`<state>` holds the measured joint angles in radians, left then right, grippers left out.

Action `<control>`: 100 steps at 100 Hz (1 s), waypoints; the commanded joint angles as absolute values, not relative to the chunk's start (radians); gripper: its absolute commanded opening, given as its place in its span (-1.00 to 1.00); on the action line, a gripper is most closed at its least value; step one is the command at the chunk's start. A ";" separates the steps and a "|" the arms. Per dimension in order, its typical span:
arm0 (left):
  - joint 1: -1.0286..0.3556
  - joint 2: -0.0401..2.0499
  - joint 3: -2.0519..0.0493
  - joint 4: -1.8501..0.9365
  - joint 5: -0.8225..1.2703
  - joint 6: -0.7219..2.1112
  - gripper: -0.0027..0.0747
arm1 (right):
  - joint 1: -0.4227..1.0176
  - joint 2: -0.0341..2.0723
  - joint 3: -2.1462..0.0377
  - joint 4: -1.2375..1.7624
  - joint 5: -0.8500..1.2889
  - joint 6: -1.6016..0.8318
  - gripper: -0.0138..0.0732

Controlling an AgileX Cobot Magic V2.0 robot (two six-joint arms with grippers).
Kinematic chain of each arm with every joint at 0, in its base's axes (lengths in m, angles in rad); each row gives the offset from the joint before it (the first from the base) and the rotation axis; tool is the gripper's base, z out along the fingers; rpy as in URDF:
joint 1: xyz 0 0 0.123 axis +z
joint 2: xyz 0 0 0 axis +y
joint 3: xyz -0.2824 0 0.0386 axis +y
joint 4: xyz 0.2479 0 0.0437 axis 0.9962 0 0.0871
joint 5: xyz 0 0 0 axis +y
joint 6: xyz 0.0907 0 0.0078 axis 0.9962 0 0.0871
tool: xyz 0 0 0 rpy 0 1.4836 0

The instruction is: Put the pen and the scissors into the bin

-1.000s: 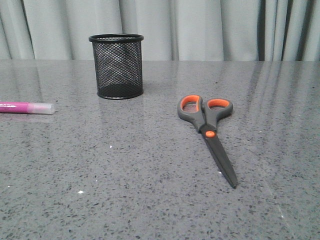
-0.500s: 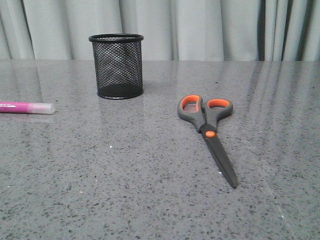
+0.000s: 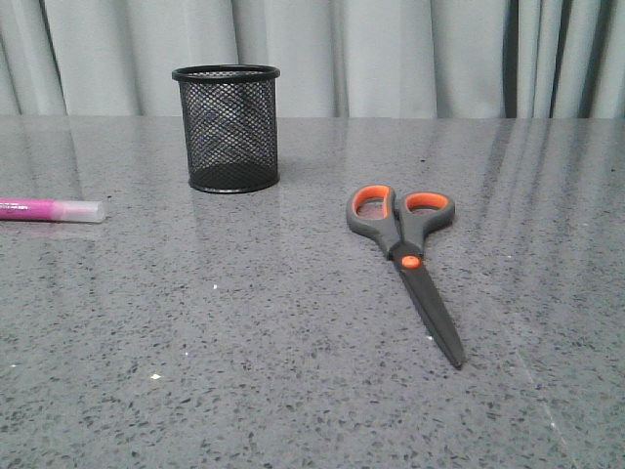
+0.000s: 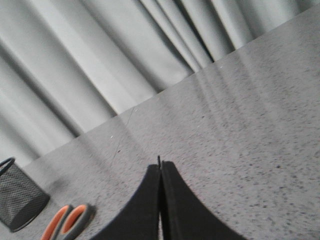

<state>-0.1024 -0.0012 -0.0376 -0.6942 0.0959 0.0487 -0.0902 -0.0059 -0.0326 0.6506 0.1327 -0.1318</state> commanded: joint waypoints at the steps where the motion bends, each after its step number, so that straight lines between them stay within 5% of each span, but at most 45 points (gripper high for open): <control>1: -0.111 0.046 -0.126 -0.625 0.089 0.051 -0.99 | -0.095 0.038 -0.118 0.610 0.143 -0.133 -0.84; 56: -0.111 0.643 -0.682 -0.243 0.595 0.053 -0.99 | -0.040 0.547 -0.574 0.360 0.557 -0.133 -0.84; 100: -0.111 0.762 -0.777 -0.246 0.689 0.133 -0.98 | -0.040 0.708 -0.738 0.351 0.678 -0.179 -0.81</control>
<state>-0.1030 0.7590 -0.7402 -0.2358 0.7331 0.1306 -0.0418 0.6959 -0.6910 0.3476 0.7250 -0.1612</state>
